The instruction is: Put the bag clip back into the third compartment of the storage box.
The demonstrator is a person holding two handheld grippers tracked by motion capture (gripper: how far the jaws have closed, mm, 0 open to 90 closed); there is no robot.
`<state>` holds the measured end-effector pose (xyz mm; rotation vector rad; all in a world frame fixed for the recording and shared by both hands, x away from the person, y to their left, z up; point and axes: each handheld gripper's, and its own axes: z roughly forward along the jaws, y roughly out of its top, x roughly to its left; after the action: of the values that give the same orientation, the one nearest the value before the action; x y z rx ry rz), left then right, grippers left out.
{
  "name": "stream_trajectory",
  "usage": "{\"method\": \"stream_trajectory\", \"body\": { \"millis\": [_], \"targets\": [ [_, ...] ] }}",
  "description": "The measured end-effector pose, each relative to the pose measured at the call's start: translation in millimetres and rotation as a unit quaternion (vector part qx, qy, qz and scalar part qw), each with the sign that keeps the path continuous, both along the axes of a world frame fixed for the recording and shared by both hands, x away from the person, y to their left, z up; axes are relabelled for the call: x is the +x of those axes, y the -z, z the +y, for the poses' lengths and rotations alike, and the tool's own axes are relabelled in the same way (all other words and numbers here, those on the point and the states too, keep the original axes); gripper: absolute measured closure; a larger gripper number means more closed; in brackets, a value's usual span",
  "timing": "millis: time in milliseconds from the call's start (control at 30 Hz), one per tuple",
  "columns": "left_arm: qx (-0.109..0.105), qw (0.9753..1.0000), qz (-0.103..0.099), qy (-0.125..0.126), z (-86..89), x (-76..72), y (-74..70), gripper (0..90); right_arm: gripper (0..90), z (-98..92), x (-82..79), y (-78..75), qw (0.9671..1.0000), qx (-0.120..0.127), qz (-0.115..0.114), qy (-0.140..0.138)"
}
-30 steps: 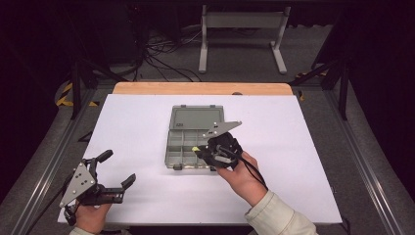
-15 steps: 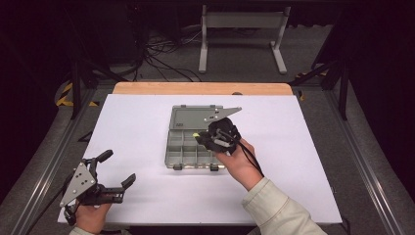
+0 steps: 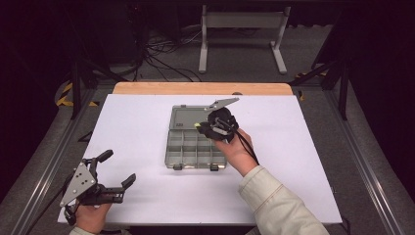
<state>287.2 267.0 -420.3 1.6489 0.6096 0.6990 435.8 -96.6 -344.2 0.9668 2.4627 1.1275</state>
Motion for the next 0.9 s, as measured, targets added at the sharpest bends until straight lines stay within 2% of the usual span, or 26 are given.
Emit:
{"method": "stream_trajectory", "body": {
  "millis": [267, 467, 900],
  "targets": [
    [0.003, 1.0000, 0.001, 0.002, 0.1, 0.3, 0.0, 0.3, 78.5, 1.8, 14.5, 9.8, 0.9998, -0.013, -0.004, 0.011],
    [0.002, 1.0000, 0.001, 0.001, -0.8, 0.4, 0.1, 0.3, 78.5, 1.4, 24.4, 14.5, 0.9997, -0.012, 0.003, 0.023],
    [0.001, 1.0000, 0.001, 0.001, 0.1, 0.6, 0.1, 0.3, 78.2, 7.4, 25.2, 34.8, 0.9992, -0.029, 0.008, 0.026]
  ]
}}
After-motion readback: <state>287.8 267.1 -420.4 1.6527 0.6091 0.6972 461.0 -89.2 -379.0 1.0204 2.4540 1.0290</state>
